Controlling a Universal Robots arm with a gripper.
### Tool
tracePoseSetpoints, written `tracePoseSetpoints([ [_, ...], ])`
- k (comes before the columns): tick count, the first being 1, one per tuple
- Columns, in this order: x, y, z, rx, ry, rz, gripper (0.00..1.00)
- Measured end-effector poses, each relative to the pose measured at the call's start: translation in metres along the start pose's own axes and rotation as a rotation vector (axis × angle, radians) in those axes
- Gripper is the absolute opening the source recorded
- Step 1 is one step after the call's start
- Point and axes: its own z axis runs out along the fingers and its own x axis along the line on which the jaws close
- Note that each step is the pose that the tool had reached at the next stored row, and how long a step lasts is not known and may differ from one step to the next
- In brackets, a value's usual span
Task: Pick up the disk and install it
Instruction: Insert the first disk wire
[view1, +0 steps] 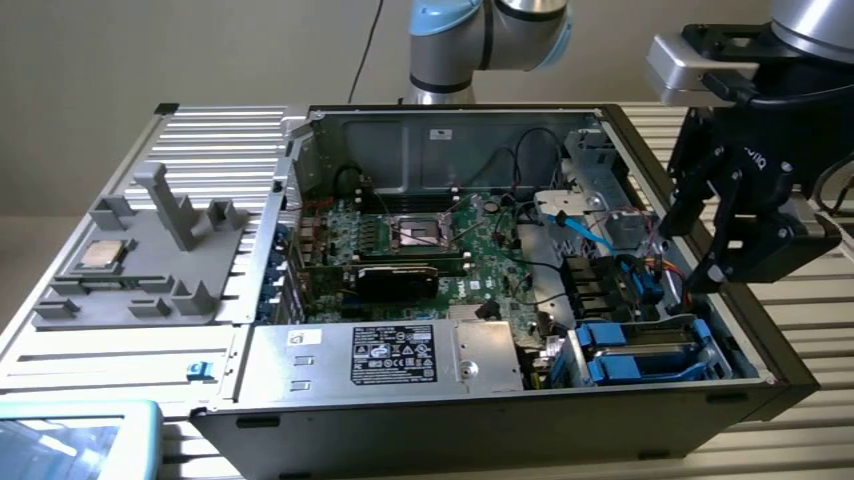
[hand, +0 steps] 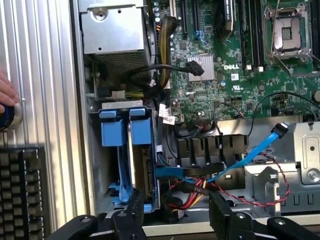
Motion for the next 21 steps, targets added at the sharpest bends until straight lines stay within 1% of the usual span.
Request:
tracePoseSetpoints([
  [3,-0.004,-0.0020,0.0055,-0.0001,-0.0009,0.001,0.63],
  [6,-0.006,-0.0044,0.0109,-0.0003,-0.0034,0.003,0.63],
  [10,-0.006,-0.0049,0.0174,-0.0011,-0.0125,0.020,0.63],
  [15,-0.006,-0.0049,0.0220,-0.0005,-0.0209,0.080,0.63],
  [21,-0.010,-0.0022,0.0290,0.0019,-0.0215,0.096,0.63],
])
